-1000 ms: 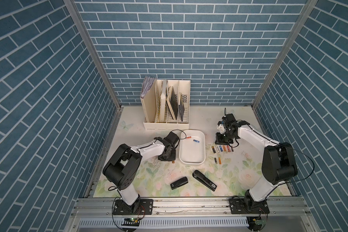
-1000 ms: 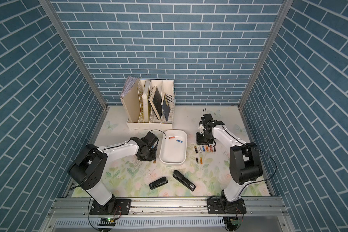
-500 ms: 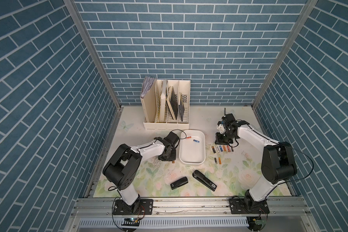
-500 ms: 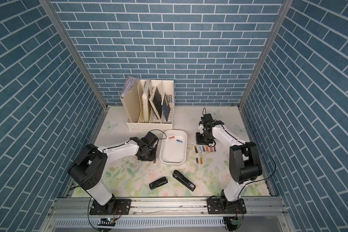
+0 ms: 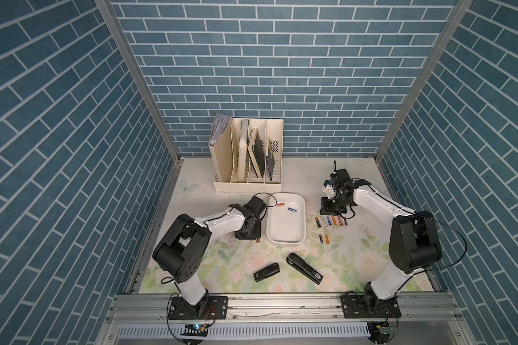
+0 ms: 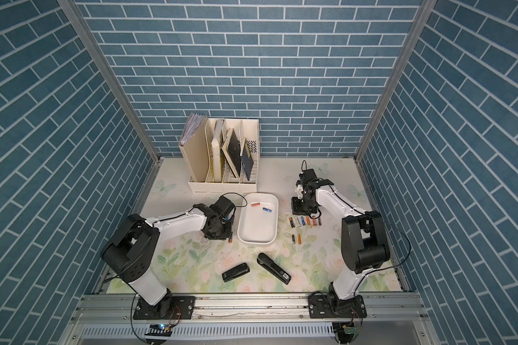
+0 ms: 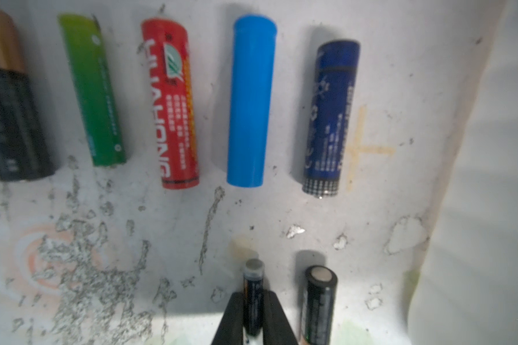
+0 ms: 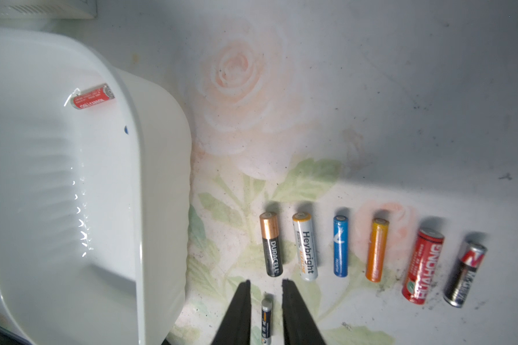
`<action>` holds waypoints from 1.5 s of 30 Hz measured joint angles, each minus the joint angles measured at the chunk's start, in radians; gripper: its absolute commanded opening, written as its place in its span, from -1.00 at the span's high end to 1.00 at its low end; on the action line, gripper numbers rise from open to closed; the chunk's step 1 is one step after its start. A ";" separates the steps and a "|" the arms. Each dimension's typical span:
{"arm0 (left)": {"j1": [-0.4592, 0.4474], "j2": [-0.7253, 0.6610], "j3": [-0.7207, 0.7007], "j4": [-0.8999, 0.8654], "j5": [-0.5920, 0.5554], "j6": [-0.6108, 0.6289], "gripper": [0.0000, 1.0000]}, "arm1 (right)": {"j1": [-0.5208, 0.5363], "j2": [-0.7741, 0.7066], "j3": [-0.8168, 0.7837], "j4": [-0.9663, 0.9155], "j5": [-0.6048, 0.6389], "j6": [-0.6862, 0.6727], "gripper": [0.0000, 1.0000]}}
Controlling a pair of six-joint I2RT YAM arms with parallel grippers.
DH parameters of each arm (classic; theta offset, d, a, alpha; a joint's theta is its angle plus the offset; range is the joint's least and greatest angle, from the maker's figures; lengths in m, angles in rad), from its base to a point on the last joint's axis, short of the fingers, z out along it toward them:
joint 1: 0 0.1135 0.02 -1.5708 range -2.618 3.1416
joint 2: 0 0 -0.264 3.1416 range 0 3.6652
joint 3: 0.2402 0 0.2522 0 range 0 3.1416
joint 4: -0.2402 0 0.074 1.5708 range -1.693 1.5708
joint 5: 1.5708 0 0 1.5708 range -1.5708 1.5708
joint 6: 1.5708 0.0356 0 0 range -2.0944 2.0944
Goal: Take the batteries out of the storage box
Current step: Place the battery at the center of the board.
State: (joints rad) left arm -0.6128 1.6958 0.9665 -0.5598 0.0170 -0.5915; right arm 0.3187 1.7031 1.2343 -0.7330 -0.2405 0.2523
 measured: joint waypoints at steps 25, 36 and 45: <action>0.000 -0.010 0.005 -0.034 -0.001 -0.007 0.36 | 0.000 0.001 0.000 0.000 0.000 0.000 0.54; 0.000 -0.024 0.025 -0.047 -0.016 -0.007 0.35 | 0.000 0.001 0.012 -0.006 0.000 0.000 0.54; 0.013 -0.037 0.106 -0.113 -0.031 -0.003 0.33 | 0.017 0.001 0.089 -0.050 0.024 -0.028 0.54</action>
State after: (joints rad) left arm -0.5995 1.6592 1.0721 -0.6727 -0.0139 -0.5945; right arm 0.3359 1.7039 1.3228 -0.7830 -0.2165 0.2245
